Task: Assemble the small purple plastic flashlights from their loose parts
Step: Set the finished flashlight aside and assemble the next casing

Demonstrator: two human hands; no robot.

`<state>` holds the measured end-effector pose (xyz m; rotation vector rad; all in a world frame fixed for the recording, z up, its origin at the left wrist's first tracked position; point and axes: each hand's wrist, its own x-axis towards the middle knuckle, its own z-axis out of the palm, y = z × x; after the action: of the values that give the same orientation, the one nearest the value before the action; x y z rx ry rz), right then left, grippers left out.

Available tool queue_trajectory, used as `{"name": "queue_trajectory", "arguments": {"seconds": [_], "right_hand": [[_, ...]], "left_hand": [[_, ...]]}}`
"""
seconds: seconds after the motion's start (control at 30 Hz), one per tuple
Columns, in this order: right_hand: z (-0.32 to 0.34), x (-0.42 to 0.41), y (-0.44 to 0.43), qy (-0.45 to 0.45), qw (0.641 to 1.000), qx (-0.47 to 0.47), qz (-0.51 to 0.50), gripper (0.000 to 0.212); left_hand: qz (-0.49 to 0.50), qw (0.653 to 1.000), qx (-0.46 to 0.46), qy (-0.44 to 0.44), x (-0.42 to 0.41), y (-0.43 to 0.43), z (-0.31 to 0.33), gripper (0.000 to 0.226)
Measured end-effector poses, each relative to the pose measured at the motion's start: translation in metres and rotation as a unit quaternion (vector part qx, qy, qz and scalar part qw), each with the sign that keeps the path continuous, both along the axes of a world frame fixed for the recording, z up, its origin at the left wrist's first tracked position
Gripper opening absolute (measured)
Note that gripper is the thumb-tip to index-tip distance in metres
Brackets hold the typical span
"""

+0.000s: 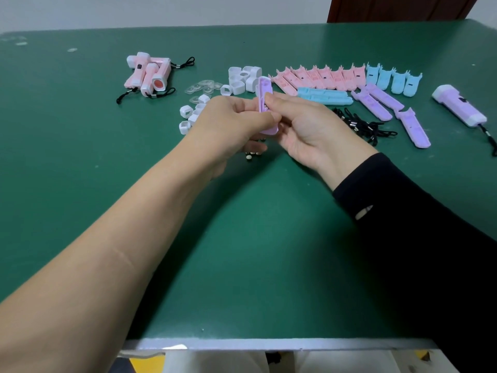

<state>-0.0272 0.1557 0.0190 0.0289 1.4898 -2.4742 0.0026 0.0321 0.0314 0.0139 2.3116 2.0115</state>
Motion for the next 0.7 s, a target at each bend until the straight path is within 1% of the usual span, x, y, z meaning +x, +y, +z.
{"name": "queue_trajectory", "arguments": {"seconds": [0.1,0.23,0.3,0.37,0.43,0.5,0.53,0.6,0.63,0.7], "right_hand": [[-0.0004,0.0004,-0.0007,0.018,1.0,0.016,-0.005,0.022],[-0.0023,0.0007,-0.0005,0.038,0.998,0.056,-0.005,0.016],[-0.0043,0.0008,-0.0015,0.049,0.995,0.081,-0.018,0.017],[-0.0053,0.0003,-0.0018,0.067,0.989,0.125,-0.042,0.023],[-0.0035,0.0017,-0.0017,0.094,0.978,0.169,-0.073,0.02],[-0.0006,0.0032,-0.0006,0.133,0.968,0.195,-0.085,0.008],[0.0004,0.0037,0.0003,0.154,0.958,0.225,-0.092,0.008],[0.0012,0.003,0.0029,0.191,0.929,0.297,-0.112,0.016],[0.0015,0.003,0.0042,0.203,0.919,0.316,-0.118,0.018],[0.0016,0.0033,0.0056,0.219,0.912,0.328,-0.114,0.016]], "left_hand": [[0.002,1.0,-0.001,0.004,-0.0003,-0.0007,0.0,0.011],[0.002,1.0,0.003,-0.001,-0.0003,-0.0009,0.0,0.009],[0.001,1.0,0.008,-0.012,-0.0002,-0.0014,0.0002,0.008],[-0.004,1.0,0.016,-0.021,-0.0003,-0.0022,0.0009,0.008],[-0.008,0.999,0.027,-0.028,-0.0003,-0.0029,0.0016,0.009],[-0.016,0.998,0.042,-0.035,-0.0005,-0.0036,0.0025,0.007],[-0.019,0.998,0.048,-0.039,-0.0006,-0.0038,0.0028,0.007],[-0.025,0.997,0.058,-0.046,-0.0011,-0.0043,0.0028,0.011],[-0.029,0.996,0.065,-0.049,-0.0012,-0.0045,0.0025,0.012],[-0.037,0.995,0.079,-0.058,-0.0016,-0.0049,0.0019,0.013]]}}
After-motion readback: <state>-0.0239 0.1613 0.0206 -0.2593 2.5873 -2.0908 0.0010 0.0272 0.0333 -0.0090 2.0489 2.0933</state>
